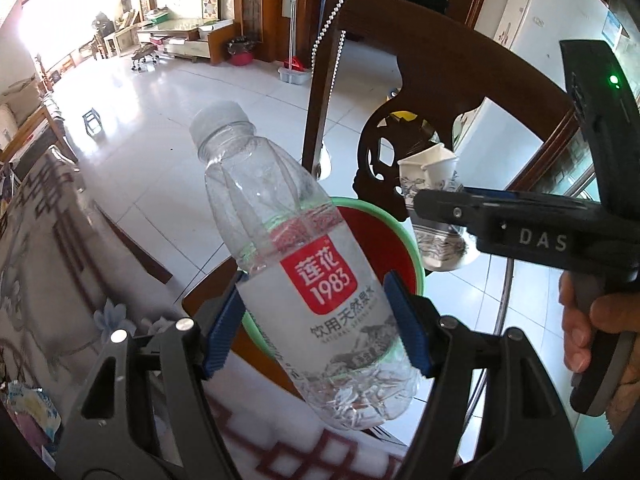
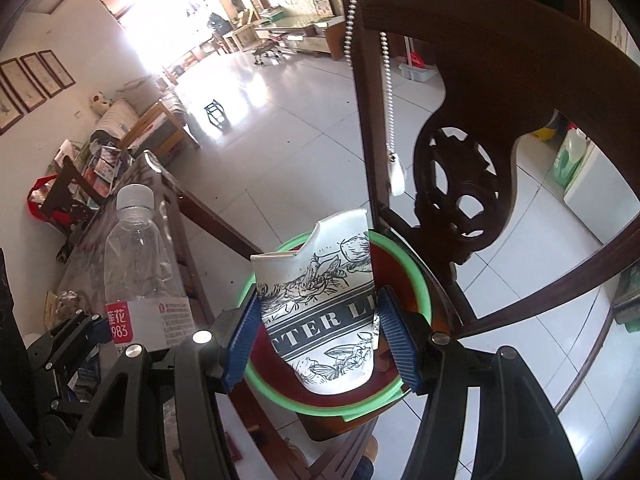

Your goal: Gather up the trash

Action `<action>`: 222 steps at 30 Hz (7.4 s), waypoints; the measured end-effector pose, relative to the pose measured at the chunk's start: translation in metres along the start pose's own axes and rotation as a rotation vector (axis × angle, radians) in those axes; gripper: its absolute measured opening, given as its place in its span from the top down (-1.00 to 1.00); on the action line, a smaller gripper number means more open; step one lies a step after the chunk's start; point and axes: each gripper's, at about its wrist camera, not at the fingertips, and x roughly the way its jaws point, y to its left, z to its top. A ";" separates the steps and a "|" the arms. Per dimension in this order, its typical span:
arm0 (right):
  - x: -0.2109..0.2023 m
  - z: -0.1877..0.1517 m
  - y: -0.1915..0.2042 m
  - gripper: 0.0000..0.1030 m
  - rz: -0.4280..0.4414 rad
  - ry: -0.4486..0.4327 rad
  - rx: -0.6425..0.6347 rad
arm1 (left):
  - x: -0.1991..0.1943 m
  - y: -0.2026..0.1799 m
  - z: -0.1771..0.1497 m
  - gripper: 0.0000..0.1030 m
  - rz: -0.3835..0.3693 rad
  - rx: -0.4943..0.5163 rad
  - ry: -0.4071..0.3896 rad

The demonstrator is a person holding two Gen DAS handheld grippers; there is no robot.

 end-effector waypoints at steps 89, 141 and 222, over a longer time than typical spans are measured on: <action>-0.007 -0.224 0.345 -0.06 0.243 0.189 -0.476 | -0.222 0.240 -0.340 0.47 0.141 -0.661 -0.029; -0.032 -0.194 0.332 -0.06 0.272 0.101 -0.460 | -0.254 0.226 -0.281 0.46 0.248 -0.572 -0.146; -0.016 -0.026 0.032 -0.06 0.065 0.004 -0.072 | -0.086 0.052 -0.011 0.46 0.055 -0.198 -0.182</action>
